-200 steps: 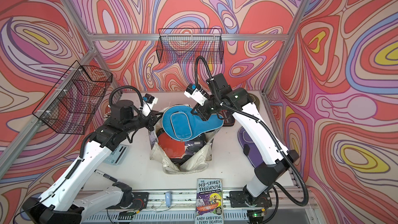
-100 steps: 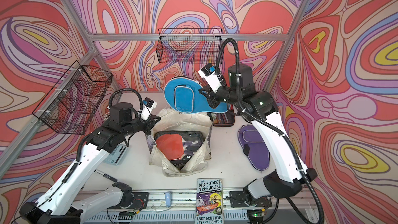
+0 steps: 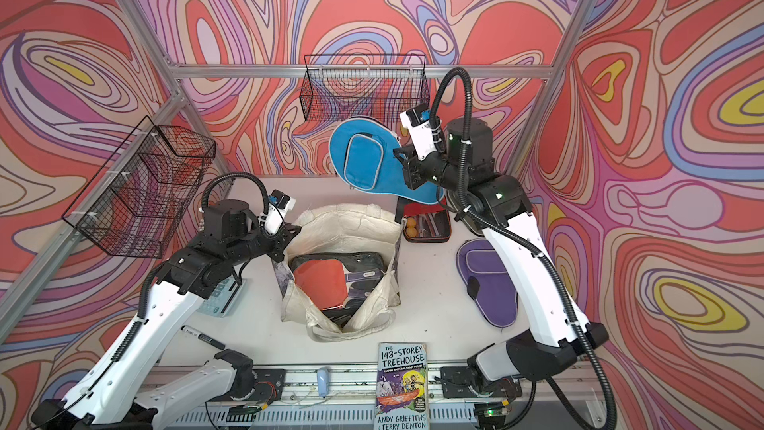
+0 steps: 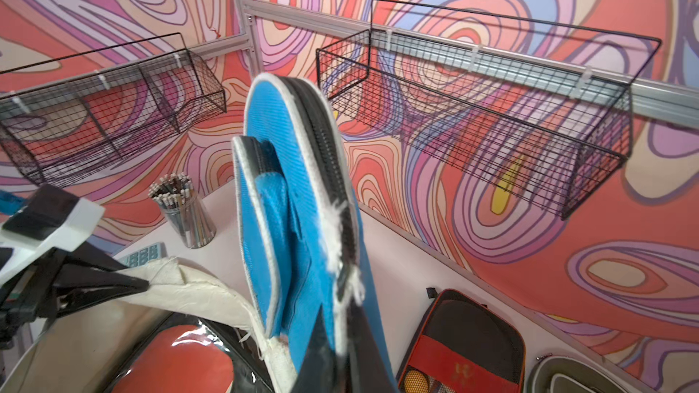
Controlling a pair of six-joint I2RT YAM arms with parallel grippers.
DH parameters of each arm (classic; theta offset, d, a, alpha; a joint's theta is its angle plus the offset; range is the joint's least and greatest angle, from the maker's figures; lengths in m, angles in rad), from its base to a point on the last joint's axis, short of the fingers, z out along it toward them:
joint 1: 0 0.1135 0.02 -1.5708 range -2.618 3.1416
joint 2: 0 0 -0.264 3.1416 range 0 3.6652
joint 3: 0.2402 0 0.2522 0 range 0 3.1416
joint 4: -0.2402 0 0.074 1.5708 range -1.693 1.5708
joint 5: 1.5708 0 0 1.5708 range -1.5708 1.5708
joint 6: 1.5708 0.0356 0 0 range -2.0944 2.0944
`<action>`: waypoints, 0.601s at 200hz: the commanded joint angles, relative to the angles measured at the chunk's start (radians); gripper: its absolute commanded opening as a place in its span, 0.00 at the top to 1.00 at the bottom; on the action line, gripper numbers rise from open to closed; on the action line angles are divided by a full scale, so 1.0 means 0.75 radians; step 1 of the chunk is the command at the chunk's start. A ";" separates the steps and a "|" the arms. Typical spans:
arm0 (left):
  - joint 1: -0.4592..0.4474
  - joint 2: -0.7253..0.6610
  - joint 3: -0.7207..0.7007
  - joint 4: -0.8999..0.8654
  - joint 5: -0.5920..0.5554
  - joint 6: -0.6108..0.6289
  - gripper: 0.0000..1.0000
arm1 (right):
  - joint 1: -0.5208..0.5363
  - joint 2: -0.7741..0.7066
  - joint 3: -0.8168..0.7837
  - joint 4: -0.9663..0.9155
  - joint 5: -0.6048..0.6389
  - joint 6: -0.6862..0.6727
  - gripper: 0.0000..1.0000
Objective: Remove the ping pong set from the canvas bag
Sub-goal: Pick up the ping pong set from the canvas bag, then place the ping pong set at the center of the board.
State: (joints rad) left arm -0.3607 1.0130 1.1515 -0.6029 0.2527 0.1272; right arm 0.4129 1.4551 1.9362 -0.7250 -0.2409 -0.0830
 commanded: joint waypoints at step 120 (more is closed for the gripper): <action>0.112 -0.107 0.011 0.308 -0.019 0.036 1.00 | -0.323 -0.115 -0.734 0.880 -0.049 0.682 1.00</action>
State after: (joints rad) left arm -0.3046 0.9836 1.1366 -0.5488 0.2527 0.1276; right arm 0.1673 1.4040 1.4841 -0.3595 -0.2195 0.2790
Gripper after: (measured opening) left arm 0.072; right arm 0.054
